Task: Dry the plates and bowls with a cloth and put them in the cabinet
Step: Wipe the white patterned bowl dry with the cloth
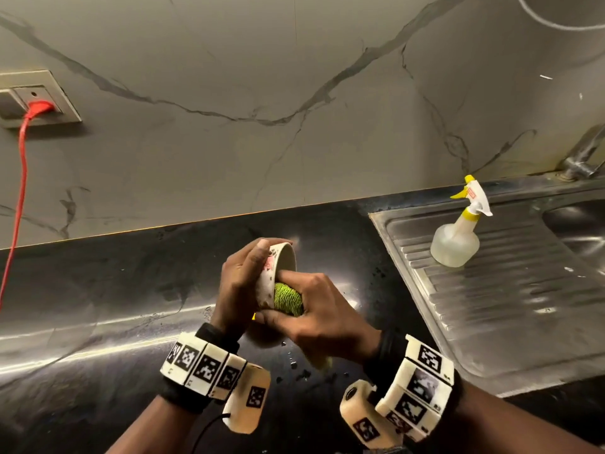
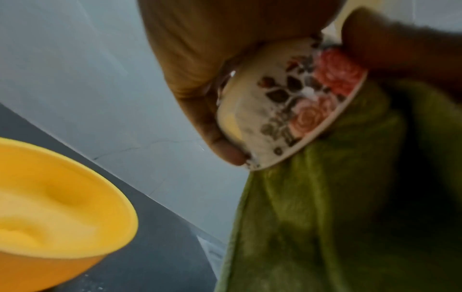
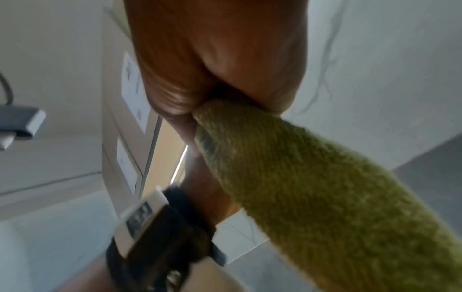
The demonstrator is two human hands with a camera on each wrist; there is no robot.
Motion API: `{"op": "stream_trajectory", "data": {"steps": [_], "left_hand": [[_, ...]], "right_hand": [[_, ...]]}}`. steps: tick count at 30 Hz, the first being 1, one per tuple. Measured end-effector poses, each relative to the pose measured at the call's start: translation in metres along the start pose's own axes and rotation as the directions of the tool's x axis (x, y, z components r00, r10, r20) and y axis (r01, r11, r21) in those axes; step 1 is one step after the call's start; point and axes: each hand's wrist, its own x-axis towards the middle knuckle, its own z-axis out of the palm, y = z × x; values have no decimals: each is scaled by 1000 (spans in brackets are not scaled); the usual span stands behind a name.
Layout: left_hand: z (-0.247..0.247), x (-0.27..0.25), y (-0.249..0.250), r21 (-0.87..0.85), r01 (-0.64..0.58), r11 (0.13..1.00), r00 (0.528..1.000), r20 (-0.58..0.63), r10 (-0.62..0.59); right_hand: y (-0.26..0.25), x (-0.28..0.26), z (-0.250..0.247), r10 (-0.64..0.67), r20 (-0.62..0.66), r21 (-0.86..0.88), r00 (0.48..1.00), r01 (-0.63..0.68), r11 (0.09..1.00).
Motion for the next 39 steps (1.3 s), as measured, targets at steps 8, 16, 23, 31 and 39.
{"op": "stream_trajectory", "data": {"steps": [8,16,23,31,39], "left_hand": [[-1,-5,6,112,-198,974,978,92,189],[0,11,8,88,144,986,984,96,-152],[1,-7,-4,246,-289,925,957,85,276],[0,1,11,-89,331,939,942,82,-325],[2,-4,16,-353,424,834,906,148,-398]], "right_hand": [[-2,3,-14,63,27,189,998,-67,980],[-1,-1,-8,-10,12,-4,1000,10,1000],[5,0,-12,154,53,223,987,-162,961],[9,0,-9,-165,111,-342,980,193,920],[11,-1,-18,197,-34,374,980,-170,912]]}}
